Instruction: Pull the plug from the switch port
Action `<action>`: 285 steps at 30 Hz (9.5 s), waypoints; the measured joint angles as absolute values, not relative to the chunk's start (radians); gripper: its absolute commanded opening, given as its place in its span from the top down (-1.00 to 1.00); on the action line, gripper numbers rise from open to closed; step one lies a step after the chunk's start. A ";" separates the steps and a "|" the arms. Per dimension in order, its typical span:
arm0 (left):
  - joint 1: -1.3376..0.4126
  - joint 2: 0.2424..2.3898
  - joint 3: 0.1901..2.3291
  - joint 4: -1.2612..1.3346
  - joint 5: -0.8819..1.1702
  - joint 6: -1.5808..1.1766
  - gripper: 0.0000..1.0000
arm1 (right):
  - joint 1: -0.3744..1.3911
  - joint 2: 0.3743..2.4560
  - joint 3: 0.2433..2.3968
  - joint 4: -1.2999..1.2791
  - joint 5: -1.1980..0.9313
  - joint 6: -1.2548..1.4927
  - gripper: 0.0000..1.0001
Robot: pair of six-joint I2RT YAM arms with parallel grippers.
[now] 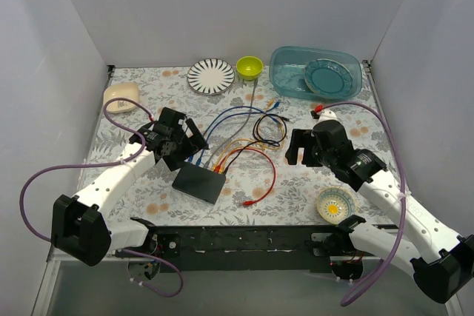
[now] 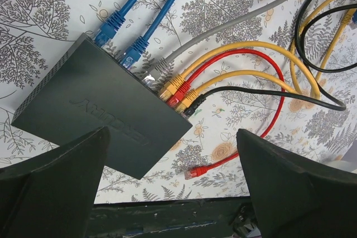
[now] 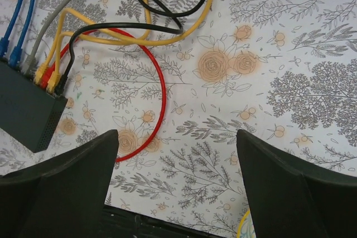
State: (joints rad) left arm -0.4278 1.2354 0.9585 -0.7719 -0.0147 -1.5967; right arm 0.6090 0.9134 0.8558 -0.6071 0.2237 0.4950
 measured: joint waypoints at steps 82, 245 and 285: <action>-0.270 1.531 0.845 -0.906 0.046 -1.586 0.66 | 1.036 2.009 1.454 -0.529 -0.152 0.334 0.19; -0.205 1.914 1.180 -0.233 0.461 -1.499 0.44 | 0.511 1.950 1.005 0.377 -0.467 0.955 -0.02; -0.246 1.922 1.119 -0.082 0.541 -1.552 0.41 | 0.525 2.064 0.953 0.625 -0.497 1.153 0.24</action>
State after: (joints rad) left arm -0.2462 1.9221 1.1187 -0.0818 0.5411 -1.5520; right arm 0.5247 2.0644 0.9527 0.6250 -0.4973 1.1534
